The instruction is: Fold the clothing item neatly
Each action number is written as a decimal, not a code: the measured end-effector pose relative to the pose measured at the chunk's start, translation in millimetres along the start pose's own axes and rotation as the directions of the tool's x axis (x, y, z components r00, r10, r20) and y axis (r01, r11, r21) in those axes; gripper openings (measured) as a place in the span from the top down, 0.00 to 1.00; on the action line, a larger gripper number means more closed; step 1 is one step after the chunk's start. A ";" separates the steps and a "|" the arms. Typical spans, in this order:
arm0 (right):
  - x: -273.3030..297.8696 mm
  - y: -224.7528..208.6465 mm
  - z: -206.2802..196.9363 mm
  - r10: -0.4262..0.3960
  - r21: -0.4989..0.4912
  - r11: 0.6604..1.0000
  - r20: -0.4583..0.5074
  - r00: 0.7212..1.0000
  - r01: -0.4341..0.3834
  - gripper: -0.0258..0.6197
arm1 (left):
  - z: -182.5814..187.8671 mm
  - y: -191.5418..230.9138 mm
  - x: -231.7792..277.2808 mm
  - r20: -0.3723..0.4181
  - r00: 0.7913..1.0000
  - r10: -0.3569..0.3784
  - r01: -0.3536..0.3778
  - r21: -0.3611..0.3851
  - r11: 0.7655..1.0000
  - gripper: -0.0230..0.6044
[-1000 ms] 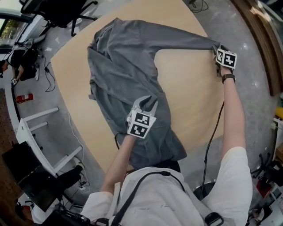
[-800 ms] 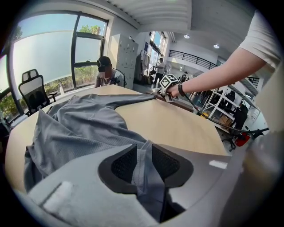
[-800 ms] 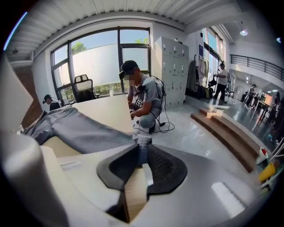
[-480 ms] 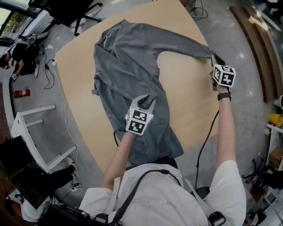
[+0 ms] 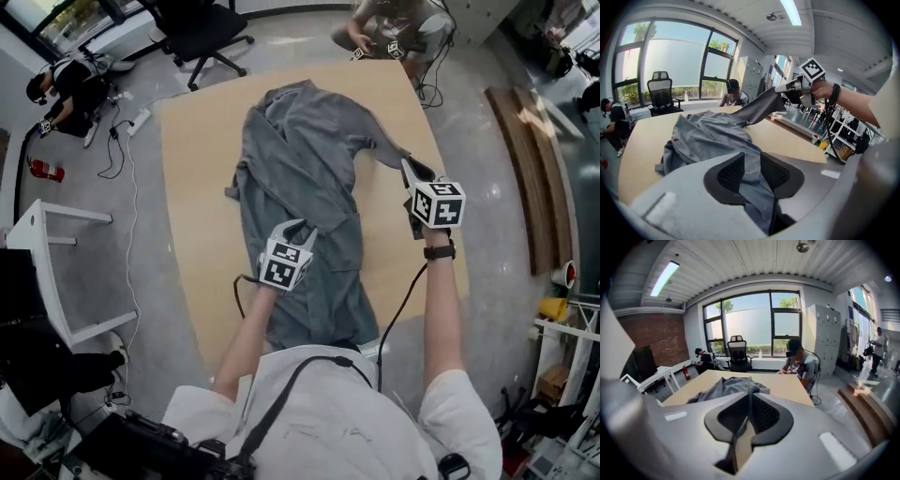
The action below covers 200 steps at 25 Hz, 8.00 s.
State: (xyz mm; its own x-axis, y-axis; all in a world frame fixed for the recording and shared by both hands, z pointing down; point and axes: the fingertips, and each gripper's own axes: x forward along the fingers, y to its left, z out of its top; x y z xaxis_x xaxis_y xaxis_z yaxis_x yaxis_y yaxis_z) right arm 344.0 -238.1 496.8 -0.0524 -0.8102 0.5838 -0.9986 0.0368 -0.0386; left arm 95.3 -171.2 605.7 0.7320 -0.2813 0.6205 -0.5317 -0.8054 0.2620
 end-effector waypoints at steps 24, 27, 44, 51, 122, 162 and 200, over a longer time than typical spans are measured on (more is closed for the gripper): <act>116.8 356.7 -186.5 0.425 0.161 0.903 -0.214 0.880 -0.397 0.80 | -78.0 125.6 -122.7 0.046 0.965 0.256 -0.231 -0.305 0.924 0.78; 99.9 316.7 -191.8 0.366 0.175 0.924 -0.149 0.919 -0.340 0.81 | -76.0 118.9 -107.4 0.029 0.973 0.229 -0.211 -0.282 0.936 0.78; -7.8 254.5 -216.9 0.281 0.070 0.959 -0.118 0.953 -0.274 0.85 | -118.9 42.1 -89.2 -0.066 0.990 0.128 -0.135 -0.114 0.984 0.79; -51.8 300.6 -242.9 0.339 0.097 0.939 -0.109 0.934 -0.330 0.96 | -153.4 8.7 -116.7 -0.051 0.992 0.113 -0.118 -0.104 0.988 0.96; -149.3 261.0 -437.7 0.238 0.047 0.970 -0.364 0.901 -0.237 0.86 | -341.8 -125.0 -123.4 -0.236 0.964 0.123 -0.205 -0.365 0.908 0.92; -355.2 272.3 -352.2 0.620 0.291 0.737 0.071 0.781 -0.611 0.88 | -205.9 -284.6 -250.8 0.374 0.926 0.045 0.097 -0.352 0.931 0.93; -163.1 246.7 -125.3 0.477 0.238 0.819 0.220 0.851 -0.521 0.87 | -18.3 -63.7 -218.8 0.521 0.848 0.095 0.168 -0.435 0.885 0.92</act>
State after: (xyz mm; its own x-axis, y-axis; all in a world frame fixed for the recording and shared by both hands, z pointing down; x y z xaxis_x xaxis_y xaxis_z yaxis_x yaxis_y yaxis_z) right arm 105.0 -23.6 493.7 -0.5189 -0.8005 0.2998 -0.7886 0.3130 -0.5292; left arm -38.7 -48.8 466.8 0.7926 -0.5866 0.1665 -0.5327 -0.5332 0.6572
